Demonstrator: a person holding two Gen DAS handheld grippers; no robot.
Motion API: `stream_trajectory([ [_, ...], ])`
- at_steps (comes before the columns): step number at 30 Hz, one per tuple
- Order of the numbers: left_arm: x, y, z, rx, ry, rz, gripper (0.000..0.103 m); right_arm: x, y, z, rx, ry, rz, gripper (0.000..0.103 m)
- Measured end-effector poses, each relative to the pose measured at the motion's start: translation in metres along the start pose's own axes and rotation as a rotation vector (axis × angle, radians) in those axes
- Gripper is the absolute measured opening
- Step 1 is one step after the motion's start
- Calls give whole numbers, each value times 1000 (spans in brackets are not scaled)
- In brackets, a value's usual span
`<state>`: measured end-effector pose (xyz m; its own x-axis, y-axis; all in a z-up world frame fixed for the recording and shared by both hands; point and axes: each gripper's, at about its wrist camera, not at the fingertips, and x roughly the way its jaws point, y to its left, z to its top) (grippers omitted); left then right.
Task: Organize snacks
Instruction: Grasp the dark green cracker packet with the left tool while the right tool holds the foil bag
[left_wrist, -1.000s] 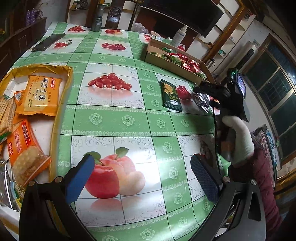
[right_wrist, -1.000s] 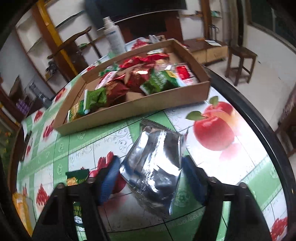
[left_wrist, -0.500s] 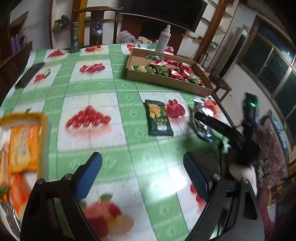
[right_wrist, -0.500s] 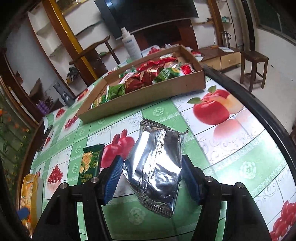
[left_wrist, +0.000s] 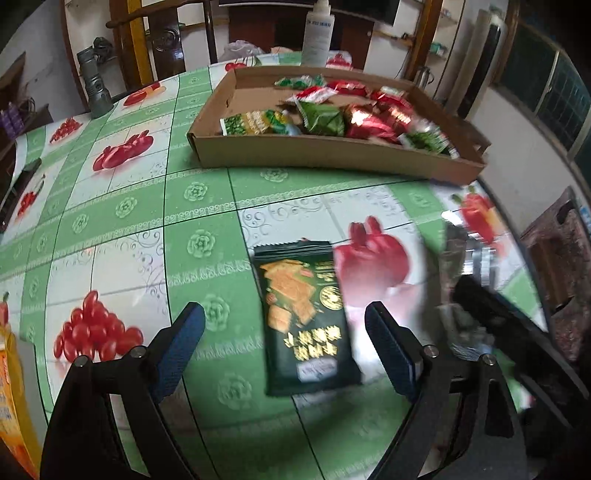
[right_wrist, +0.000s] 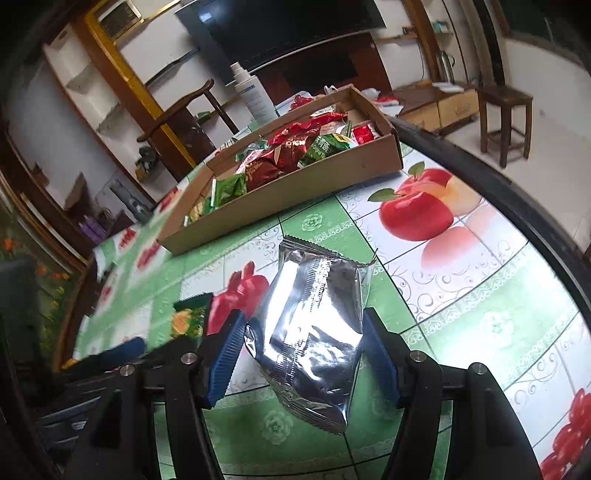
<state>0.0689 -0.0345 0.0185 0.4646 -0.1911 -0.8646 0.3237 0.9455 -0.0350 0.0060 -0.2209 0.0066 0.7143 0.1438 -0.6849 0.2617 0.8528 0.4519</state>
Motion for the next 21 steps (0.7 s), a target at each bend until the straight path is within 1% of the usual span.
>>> stream_trajectory([
  [1, 6, 0, -1, 4, 14, 14, 88, 0, -1, 0, 8, 0, 4, 66],
  [3, 7, -4, -4, 49, -4, 53, 89, 0, 0, 0, 1, 0, 0, 65],
  [4, 5, -7, -6, 68, -19, 47, 82, 0, 1, -1, 0, 1, 4, 65],
  [5, 3, -7, -6, 69, -22, 23, 65, 0, 2, -1, -4, 3, 6, 65],
  [6, 1, -7, -6, 69, -27, 14, 55, 0, 2, -1, -8, 2, 3, 65],
  [7, -1, -7, -6, 76, -27, 28, 42, 0, 3, -2, -11, 2, 1, 65],
  [11, -9, 0, -9, 61, -30, 5, 42, 0, 5, -2, -21, 0, -3, 65],
  [15, -21, 10, -15, 23, -47, -28, 42, 1, 8, -2, -31, 0, 2, 65],
  [21, -57, 24, -35, -39, -101, -92, 42, 0, 8, -3, -33, -1, 2, 65],
])
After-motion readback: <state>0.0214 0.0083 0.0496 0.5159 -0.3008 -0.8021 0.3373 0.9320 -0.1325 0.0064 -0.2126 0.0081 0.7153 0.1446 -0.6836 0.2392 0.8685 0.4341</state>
